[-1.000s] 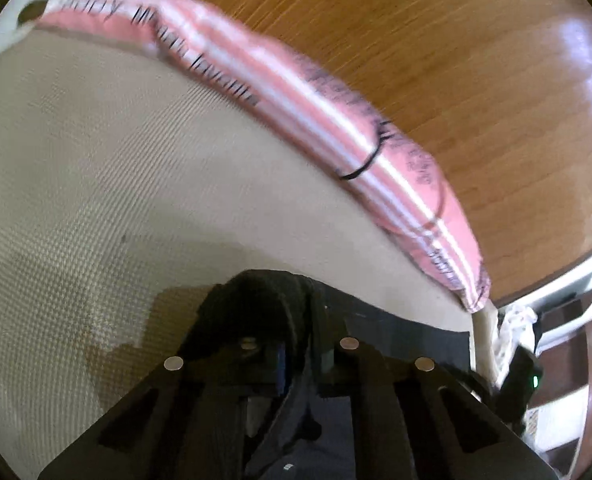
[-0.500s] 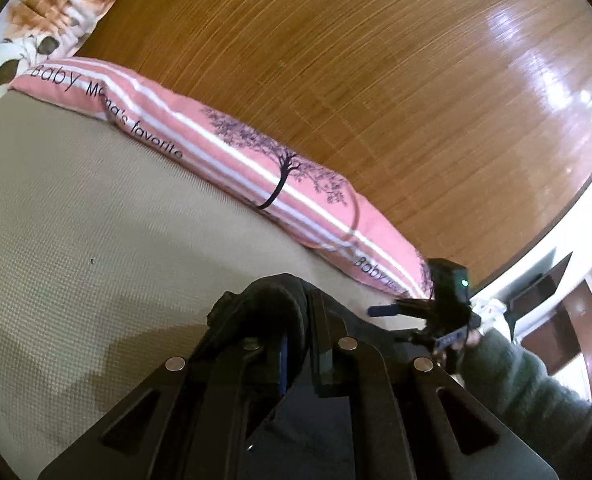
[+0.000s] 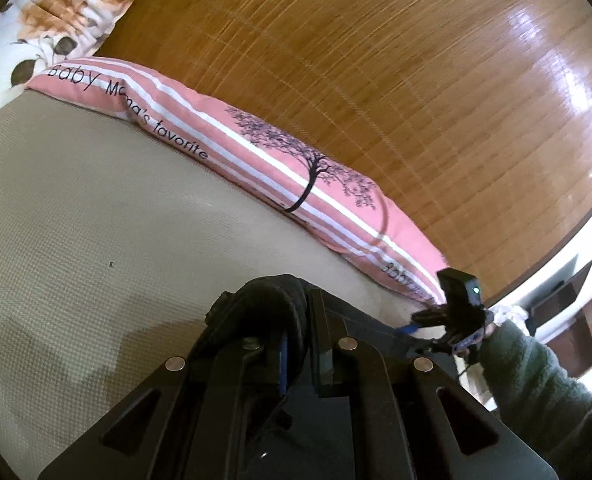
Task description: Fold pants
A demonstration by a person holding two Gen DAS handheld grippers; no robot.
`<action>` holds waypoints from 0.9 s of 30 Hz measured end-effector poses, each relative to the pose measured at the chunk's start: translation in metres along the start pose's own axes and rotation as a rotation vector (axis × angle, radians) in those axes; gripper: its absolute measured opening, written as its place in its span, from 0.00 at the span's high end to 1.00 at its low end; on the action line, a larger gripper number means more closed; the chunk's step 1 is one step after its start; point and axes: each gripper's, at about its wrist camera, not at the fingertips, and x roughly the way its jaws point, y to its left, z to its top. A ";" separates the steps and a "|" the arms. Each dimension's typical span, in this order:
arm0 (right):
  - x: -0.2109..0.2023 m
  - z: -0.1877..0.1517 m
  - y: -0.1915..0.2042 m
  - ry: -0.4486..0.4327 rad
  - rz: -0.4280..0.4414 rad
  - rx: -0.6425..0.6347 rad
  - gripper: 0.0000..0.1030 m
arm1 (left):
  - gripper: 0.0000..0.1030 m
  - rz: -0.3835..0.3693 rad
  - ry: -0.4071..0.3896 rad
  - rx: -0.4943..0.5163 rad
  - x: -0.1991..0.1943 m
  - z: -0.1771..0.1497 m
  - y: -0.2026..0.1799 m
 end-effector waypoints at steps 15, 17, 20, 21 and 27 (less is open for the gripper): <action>-0.052 -0.064 -0.032 -0.040 -0.144 0.085 0.80 | 0.92 0.096 0.012 -0.011 0.017 0.001 0.009; -0.053 -0.065 -0.027 -0.051 -0.175 0.075 0.83 | 0.92 0.111 0.013 -0.012 0.020 0.000 0.010; -0.053 -0.066 -0.019 -0.050 -0.249 0.063 0.88 | 0.92 0.153 0.013 0.006 0.024 0.000 0.006; -0.054 -0.066 -0.015 -0.052 -0.274 0.061 0.89 | 0.92 0.172 0.013 0.021 0.025 -0.001 0.004; -0.071 -0.080 0.016 -0.123 -0.427 0.082 0.91 | 0.92 0.230 -0.008 0.098 0.020 -0.005 -0.012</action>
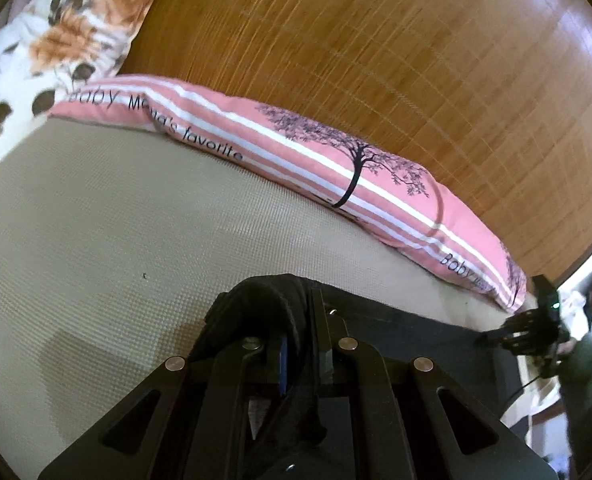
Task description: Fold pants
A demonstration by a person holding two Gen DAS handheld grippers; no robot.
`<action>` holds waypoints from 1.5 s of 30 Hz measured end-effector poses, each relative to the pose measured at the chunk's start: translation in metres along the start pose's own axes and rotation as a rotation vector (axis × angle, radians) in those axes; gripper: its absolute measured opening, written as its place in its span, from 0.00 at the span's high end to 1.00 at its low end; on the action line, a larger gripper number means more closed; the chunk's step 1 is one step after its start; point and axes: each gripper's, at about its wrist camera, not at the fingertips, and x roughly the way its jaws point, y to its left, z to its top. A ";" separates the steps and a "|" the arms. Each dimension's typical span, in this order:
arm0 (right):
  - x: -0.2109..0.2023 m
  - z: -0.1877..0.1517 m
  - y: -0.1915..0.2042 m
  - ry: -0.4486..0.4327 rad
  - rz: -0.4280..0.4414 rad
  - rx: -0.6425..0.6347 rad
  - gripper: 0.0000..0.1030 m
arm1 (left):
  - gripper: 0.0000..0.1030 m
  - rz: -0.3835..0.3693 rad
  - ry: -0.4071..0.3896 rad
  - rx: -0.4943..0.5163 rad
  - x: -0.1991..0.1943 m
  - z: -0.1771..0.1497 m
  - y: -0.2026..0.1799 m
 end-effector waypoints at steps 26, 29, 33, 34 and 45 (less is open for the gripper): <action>-0.090 -0.190 0.188 -0.192 -0.258 0.258 0.93 | 0.92 -0.082 -0.045 0.347 -0.171 -0.108 -0.039; -0.076 -0.206 0.194 -0.181 -0.248 0.284 0.93 | 0.91 -0.072 0.020 0.345 -0.177 -0.137 -0.026; -0.052 -0.220 0.201 -0.138 -0.242 0.301 0.94 | 0.90 -0.005 0.132 0.387 -0.170 -0.173 -0.018; -0.046 -0.223 0.202 -0.122 -0.246 0.301 0.97 | 0.90 0.018 0.168 0.402 -0.165 -0.180 -0.017; -0.033 -0.255 0.197 -0.211 -0.145 0.518 0.92 | 0.72 0.173 0.290 0.387 -0.144 -0.214 -0.012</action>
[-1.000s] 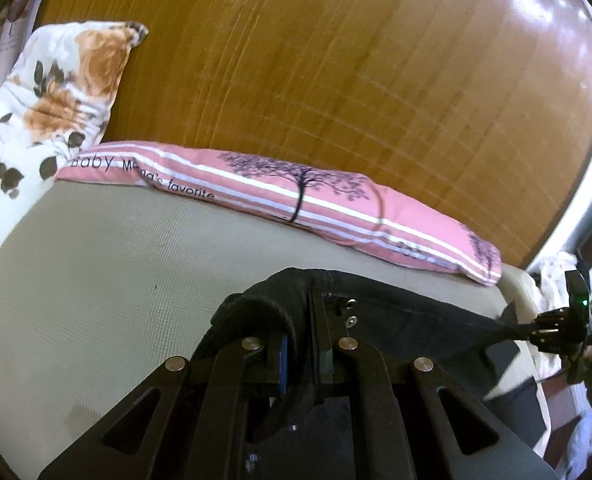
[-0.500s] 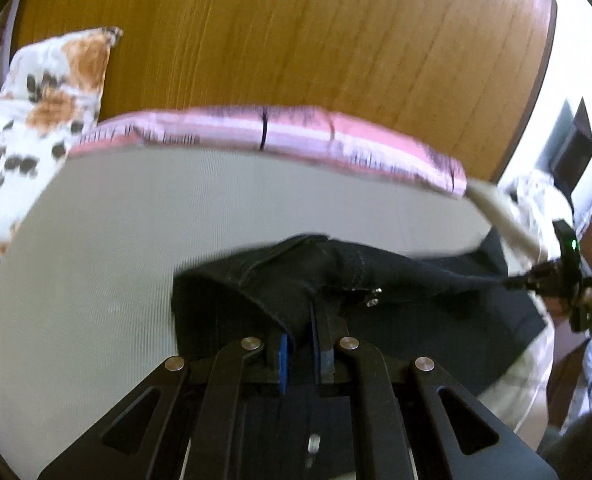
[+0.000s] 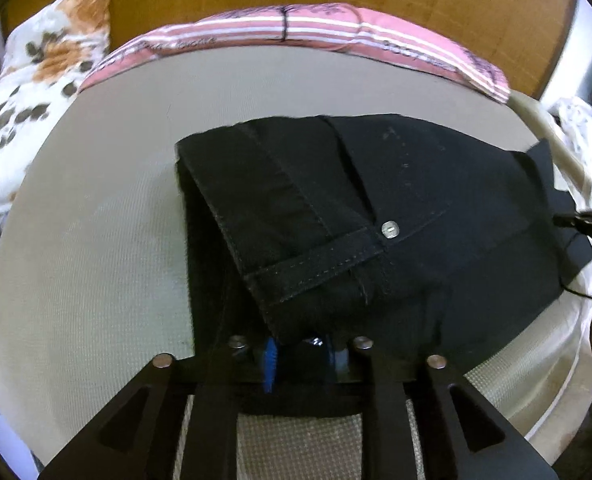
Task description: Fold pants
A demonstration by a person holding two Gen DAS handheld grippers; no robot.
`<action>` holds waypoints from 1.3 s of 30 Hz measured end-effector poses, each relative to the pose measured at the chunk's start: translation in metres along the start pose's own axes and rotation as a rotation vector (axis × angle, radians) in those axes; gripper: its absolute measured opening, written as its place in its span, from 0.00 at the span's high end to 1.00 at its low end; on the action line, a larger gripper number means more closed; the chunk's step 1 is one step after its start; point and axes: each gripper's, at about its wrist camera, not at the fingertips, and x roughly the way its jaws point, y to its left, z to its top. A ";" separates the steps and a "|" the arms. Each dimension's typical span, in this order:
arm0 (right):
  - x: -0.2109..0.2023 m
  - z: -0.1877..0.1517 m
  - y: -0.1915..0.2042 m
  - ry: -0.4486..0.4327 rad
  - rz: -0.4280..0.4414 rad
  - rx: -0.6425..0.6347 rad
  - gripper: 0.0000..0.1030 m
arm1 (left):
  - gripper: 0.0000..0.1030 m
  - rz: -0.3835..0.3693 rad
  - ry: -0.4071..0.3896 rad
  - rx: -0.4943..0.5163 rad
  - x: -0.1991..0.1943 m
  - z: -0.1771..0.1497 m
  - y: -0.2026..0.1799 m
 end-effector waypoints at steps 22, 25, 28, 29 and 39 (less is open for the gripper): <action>0.000 -0.043 -0.034 -0.154 0.252 0.492 0.72 | 0.39 -0.342 -0.018 -0.752 0.010 -0.037 0.029; 0.004 -0.047 -0.047 -0.196 0.283 0.568 0.71 | 0.40 -0.325 -0.047 -0.758 0.012 -0.033 0.029; 0.013 -0.046 -0.060 -0.235 0.315 0.653 0.71 | 0.53 -0.295 -0.073 -0.783 0.012 -0.031 0.032; 0.016 -0.046 -0.063 -0.245 0.332 0.676 0.71 | 0.63 -0.280 -0.074 -0.786 0.014 -0.030 0.035; 0.042 -0.020 -0.052 -0.284 0.480 0.727 0.61 | 0.74 -0.257 -0.105 -0.774 0.010 -0.010 0.038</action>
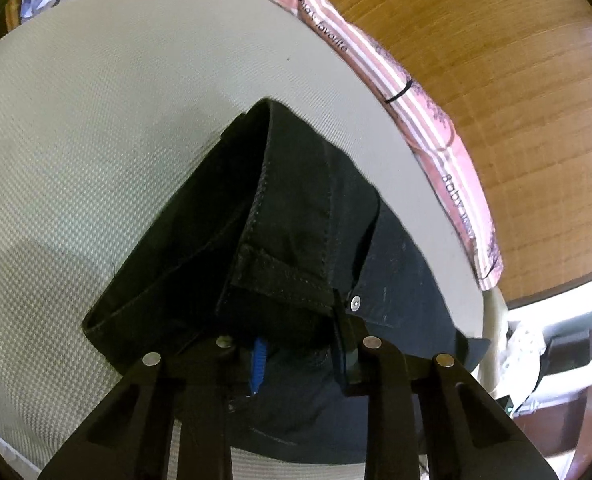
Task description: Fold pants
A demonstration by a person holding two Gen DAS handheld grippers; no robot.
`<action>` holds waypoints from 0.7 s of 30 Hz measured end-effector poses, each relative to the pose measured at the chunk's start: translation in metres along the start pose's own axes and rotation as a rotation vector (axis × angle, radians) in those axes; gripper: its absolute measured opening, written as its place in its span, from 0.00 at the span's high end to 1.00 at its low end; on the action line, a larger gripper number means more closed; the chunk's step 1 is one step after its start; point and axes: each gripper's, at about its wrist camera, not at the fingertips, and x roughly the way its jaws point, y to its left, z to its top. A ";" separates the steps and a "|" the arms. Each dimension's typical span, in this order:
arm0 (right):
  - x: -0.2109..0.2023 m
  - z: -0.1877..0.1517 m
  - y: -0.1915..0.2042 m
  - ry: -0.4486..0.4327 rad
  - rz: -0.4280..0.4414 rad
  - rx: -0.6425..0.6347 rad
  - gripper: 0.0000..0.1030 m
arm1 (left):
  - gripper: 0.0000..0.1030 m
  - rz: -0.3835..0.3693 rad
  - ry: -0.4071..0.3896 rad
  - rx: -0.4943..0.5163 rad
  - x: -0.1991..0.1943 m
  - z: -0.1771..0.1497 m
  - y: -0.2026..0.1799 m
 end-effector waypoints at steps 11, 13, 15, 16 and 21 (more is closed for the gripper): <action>-0.027 0.044 -0.002 -0.147 -0.062 0.037 0.75 | 0.75 0.040 -0.004 0.035 -0.002 0.005 -0.002; -0.034 0.049 -0.004 -0.163 -0.070 0.047 0.79 | 0.75 0.046 0.001 0.030 0.002 0.006 -0.001; -0.041 0.052 -0.005 -0.169 -0.083 0.035 0.87 | 0.75 0.051 0.003 0.037 0.003 0.006 -0.001; -0.044 0.053 -0.005 -0.170 -0.096 0.030 0.90 | 0.75 0.058 0.003 0.045 0.005 0.007 -0.002; -0.064 0.053 0.009 -0.189 -0.154 -0.043 0.94 | 0.76 0.087 -0.005 0.117 0.005 0.010 -0.012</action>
